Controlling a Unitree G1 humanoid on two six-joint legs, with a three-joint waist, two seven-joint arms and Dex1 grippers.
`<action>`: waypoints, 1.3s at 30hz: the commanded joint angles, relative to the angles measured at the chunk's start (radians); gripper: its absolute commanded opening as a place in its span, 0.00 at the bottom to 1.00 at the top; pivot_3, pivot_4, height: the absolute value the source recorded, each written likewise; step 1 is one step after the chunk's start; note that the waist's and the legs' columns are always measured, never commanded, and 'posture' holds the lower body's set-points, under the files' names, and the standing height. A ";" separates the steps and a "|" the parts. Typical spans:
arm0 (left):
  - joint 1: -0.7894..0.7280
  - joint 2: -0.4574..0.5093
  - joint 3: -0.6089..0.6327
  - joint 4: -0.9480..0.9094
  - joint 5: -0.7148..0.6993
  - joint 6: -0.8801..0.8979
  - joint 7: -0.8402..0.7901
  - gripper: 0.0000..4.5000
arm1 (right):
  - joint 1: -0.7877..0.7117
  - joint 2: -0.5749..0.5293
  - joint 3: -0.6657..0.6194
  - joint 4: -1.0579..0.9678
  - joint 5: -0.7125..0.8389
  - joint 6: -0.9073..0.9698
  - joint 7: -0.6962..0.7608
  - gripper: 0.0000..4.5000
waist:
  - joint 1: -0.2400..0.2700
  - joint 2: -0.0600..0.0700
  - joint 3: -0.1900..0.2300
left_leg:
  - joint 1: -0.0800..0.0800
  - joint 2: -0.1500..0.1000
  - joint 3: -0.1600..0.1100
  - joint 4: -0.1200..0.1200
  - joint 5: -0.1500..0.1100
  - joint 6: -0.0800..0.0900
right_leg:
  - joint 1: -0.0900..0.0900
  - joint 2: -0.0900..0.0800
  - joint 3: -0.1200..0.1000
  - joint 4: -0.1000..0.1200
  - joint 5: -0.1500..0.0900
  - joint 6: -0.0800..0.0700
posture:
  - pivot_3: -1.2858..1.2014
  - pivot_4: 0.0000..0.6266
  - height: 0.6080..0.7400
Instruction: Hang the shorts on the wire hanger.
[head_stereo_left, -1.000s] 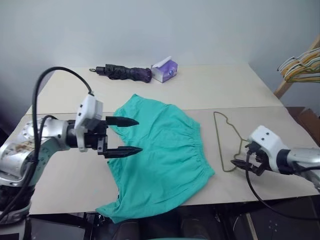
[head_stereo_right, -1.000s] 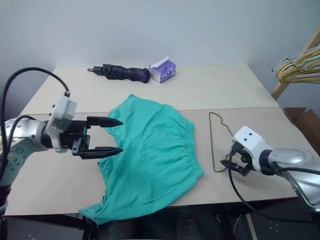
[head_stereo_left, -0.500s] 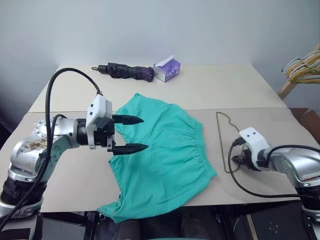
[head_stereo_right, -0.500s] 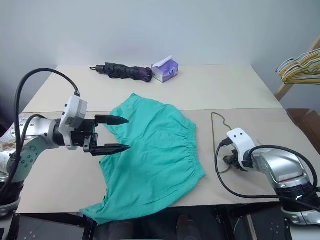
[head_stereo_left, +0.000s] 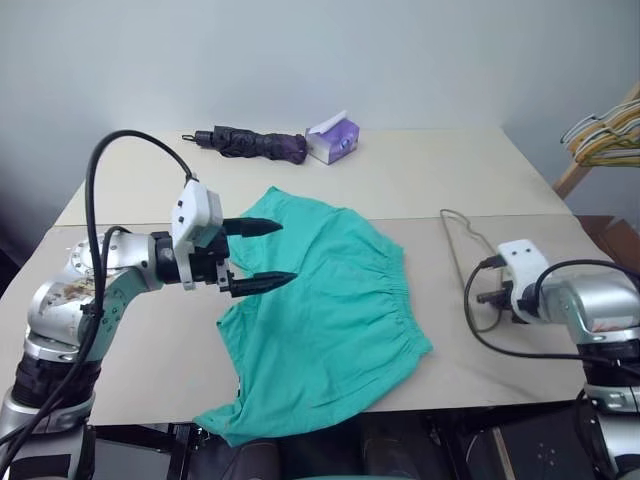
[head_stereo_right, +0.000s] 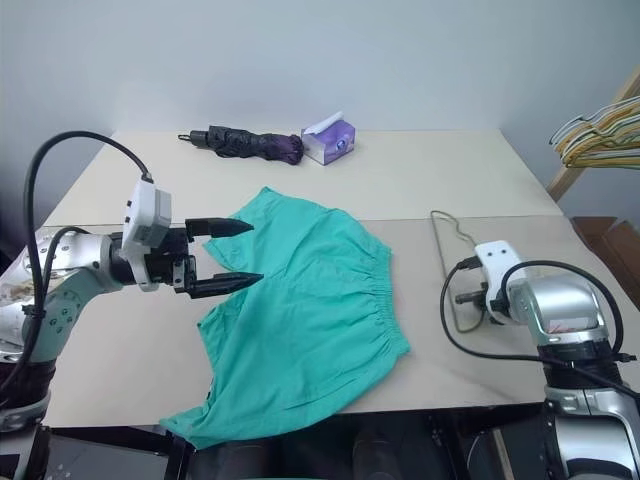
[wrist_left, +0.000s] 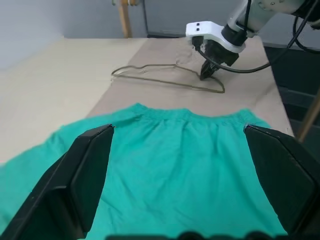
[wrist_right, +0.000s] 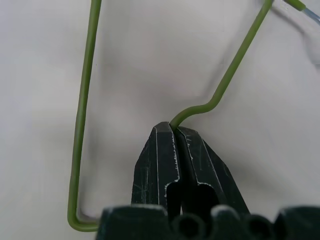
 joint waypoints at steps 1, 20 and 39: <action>-0.039 -0.017 0.044 0.007 0.006 0.001 0.059 1.00 | -0.023 -0.020 -0.027 -0.044 -0.081 -0.222 -0.046 0.00 | 0.000 0.000 0.000 | -0.001 0.000 0.000 0.000 0.000 0.000 | -0.001 0.000 0.000 0.000 0.000 0.000 | 0.51 0.09 1.00; -0.274 -0.057 -0.013 0.203 -0.005 0.127 0.045 1.00 | 0.043 -0.326 0.226 0.145 -0.704 -1.949 -0.001 0.00 | -0.012 0.000 0.000 | -0.001 0.000 0.000 0.000 0.001 -0.001 | -0.001 0.000 0.000 0.000 0.000 0.000 | 0.48 0.05 1.00; -0.454 -0.129 -0.439 0.394 0.284 0.176 -0.120 1.00 | -0.043 -0.297 0.214 0.174 -0.888 -2.087 -0.066 0.00 | -0.163 0.008 -0.016 | 0.003 -0.001 -0.004 0.001 0.001 -0.002 | 0.004 0.000 0.000 0.002 0.001 0.000 | 0.44 0.00 1.00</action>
